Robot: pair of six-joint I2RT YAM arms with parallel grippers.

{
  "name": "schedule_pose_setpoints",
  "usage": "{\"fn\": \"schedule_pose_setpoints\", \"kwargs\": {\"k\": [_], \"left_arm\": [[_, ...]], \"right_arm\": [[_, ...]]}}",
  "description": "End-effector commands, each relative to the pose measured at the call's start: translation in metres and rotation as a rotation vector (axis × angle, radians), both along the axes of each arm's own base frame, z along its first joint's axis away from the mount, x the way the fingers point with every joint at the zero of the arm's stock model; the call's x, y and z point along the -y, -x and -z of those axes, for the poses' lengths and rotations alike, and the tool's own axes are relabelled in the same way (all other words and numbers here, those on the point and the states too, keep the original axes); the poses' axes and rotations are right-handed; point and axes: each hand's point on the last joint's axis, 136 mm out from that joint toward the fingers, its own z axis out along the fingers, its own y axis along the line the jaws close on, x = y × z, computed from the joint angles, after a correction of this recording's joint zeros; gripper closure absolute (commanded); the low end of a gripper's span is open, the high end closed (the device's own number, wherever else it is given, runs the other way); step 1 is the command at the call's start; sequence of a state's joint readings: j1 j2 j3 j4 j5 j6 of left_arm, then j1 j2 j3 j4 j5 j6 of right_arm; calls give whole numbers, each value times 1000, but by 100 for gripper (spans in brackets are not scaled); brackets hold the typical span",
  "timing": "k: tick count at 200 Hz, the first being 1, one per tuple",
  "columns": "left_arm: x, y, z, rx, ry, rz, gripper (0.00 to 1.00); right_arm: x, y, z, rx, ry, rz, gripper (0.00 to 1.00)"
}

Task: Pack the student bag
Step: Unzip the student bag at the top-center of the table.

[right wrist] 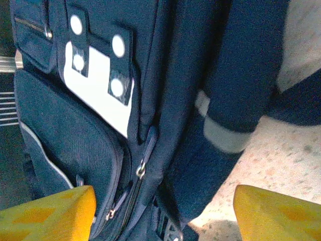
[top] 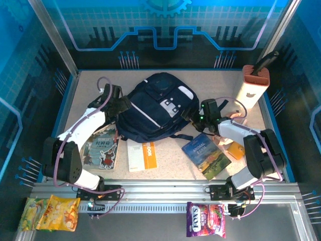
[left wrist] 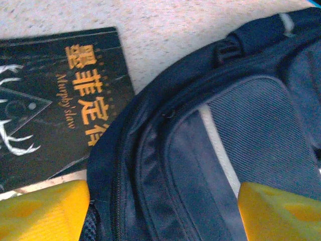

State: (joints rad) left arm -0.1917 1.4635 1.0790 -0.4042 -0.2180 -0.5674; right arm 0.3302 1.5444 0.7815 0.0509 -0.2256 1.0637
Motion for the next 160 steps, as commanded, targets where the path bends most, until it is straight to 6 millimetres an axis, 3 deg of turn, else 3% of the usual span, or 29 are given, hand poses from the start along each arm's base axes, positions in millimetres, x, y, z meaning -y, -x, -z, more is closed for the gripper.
{"fn": "schedule_pose_setpoints", "kwargs": {"k": [1,48,85,97,101,113,145,160], "left_arm": [[25,13,-13,32,85,126,17],[80,65,19,-97,207,228,13],[91,98,48,-176,297,166,13],[94,100,53,-168,338,155,13],[94,100,56,-168,345,148,13],[95,96,58,-159,354,141,13],[103,71,58,-127,341,149,13],[107,55,60,-122,325,155,13]], "right_arm": [[-7,1,12,-71,-8,45,29],[-20,-5,38,-125,-5,55,42],[-29,-12,45,-135,-14,18,66],[-30,-12,47,-135,-16,12,75],[-33,-21,36,-105,-27,11,78],[-33,-23,30,-82,-32,12,85],[-37,-31,-7,19,-92,3,92],[-32,-24,-13,36,-117,6,92]]}}
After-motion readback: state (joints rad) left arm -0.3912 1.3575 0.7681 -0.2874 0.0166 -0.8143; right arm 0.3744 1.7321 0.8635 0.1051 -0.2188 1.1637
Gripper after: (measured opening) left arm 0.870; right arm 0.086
